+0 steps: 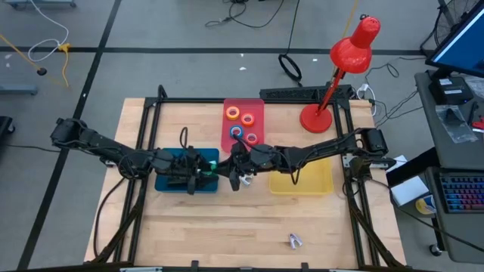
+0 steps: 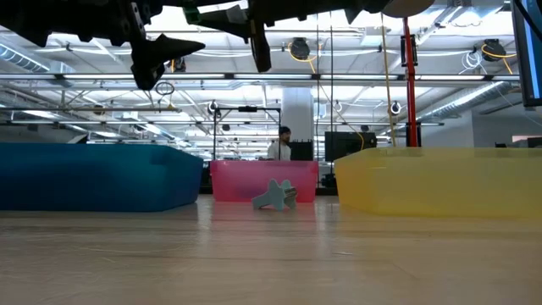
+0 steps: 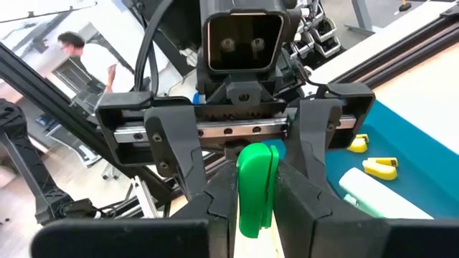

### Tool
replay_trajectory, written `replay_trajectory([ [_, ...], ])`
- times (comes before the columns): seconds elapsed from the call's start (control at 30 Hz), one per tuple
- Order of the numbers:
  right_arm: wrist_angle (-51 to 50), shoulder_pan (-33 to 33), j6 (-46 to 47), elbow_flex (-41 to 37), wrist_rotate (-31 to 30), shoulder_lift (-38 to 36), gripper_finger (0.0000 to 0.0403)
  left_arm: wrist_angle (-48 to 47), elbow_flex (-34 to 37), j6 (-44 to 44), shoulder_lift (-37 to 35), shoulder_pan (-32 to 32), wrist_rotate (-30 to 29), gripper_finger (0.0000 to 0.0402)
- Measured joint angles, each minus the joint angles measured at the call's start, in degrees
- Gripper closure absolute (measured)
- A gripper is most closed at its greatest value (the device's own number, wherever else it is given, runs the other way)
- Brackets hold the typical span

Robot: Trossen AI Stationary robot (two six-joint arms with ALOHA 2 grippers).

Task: Pick and place Stapler, Stapler remover, tape
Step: Put the green stapler into the blue bin

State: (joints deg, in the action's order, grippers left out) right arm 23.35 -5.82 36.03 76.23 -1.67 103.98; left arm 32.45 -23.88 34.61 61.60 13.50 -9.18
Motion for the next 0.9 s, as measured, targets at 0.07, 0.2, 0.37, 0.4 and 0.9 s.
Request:
replay_trajectory([
  [0.07,0.42,0.0,0.0,0.0,0.06,0.0,0.0349,0.38,0.0,-0.03,0.02,0.0,-0.44,0.0151],
  [0.2,0.39,0.0,0.0,0.0,0.13,0.0,0.0349,0.63,0.0,0.02,0.0,-0.39,-0.77,0.0166],
  [0.37,0.49,0.0,0.0,0.0,0.13,-0.02,0.0349,1.73,0.0,-0.01,0.02,-1.49,1.17,0.021],
  [0.4,0.49,0.0,0.0,0.02,0.13,-0.06,0.0349,2.02,0.0,-0.03,0.02,-1.74,1.67,0.0219],
  [0.9,0.14,-0.11,-0.58,0.04,0.19,-0.13,0.0342,3.43,0.04,-0.66,0.02,-3.74,6.79,0.0353],
])
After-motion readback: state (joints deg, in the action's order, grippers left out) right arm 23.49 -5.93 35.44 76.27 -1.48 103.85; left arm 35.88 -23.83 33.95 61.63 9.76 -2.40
